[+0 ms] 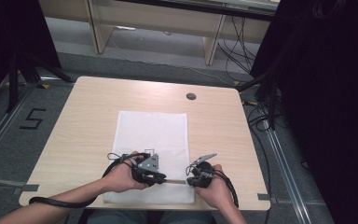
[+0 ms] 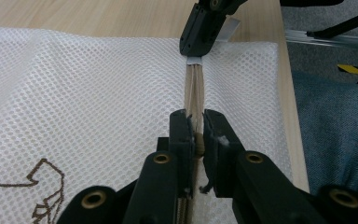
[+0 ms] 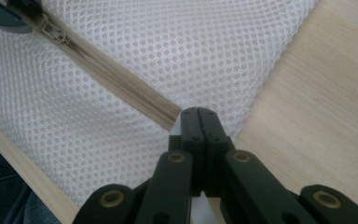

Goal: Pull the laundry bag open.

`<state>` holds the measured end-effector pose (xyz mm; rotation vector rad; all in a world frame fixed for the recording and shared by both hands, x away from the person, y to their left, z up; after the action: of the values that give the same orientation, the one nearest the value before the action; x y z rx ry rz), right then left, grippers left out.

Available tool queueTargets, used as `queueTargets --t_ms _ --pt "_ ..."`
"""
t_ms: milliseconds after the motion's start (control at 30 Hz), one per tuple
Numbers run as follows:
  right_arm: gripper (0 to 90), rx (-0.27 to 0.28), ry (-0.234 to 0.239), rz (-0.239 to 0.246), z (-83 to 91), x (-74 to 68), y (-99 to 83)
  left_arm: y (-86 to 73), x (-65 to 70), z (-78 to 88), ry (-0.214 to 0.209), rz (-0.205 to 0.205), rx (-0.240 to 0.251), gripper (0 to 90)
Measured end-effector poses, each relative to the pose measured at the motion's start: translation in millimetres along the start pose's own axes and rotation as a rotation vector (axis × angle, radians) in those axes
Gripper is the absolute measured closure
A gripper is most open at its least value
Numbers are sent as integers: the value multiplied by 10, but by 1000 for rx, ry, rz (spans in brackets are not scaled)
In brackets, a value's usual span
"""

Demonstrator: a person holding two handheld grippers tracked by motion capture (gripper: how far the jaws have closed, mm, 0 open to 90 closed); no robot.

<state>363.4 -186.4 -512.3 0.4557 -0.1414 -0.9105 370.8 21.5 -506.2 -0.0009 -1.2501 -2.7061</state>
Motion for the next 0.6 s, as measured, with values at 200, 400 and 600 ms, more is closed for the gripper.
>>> queueTargets --t_ms 200,400,600 --pt "900 6 1 9 2 0 4 7 -1 18 -1 -11 -5 820" --pt "900 7 -2 16 -1 4 4 -15 -6 41 4 -4 0 820" --pt "900 11 -2 24 -3 9 1 -22 -13 70 4 -1 7 820"
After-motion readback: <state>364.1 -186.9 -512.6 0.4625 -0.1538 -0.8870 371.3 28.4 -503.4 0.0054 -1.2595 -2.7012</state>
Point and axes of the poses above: each handheld gripper's, and its own axes: z roughly backward along the jaws, y roughly out of its top, x roughly to its right, the point moved 3 cm from there along -z, roughly forward along the jaws, and after that the axes turned 3 degrees about -y, right-handed, at the moved point
